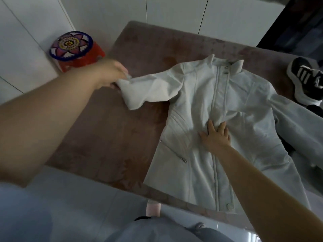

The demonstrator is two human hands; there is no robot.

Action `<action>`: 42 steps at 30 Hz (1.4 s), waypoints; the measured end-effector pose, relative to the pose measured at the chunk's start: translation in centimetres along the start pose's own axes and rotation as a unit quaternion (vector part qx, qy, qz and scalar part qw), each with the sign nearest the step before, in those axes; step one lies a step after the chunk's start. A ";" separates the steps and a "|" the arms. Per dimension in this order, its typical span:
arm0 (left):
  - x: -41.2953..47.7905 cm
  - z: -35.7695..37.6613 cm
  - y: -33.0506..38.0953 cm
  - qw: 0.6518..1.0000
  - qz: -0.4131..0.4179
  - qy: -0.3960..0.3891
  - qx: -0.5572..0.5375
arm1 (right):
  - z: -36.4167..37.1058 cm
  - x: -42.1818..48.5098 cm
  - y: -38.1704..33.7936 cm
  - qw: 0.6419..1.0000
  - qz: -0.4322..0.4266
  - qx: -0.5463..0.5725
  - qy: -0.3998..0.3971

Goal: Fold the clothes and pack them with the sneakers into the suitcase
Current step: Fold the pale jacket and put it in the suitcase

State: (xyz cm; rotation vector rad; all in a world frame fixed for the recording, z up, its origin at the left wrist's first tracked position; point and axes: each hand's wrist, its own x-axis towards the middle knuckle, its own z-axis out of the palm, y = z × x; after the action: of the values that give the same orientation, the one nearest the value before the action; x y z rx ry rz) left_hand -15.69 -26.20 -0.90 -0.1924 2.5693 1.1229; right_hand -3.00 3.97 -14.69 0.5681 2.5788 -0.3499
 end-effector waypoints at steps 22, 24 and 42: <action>-1.3 3.5 -15.4 0.940 0.149 0.012 0.308 | 1.1 -5.7 -12.6 0.948 -0.293 0.104 -0.061; -1.2 4.1 -14.9 0.935 0.176 0.022 0.308 | 1.4 -5.8 -12.0 0.949 -0.280 0.130 -0.057; -1.2 -7.7 -11.7 0.970 0.060 0.001 0.236 | 3.4 -7.3 -3.0 0.918 -0.156 0.364 -0.018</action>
State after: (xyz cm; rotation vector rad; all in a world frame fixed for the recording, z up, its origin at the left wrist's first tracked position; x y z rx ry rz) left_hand -13.49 -39.84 -3.63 0.0788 2.7906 0.5144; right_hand 2.83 -2.20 -13.52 0.3697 2.4437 -1.4463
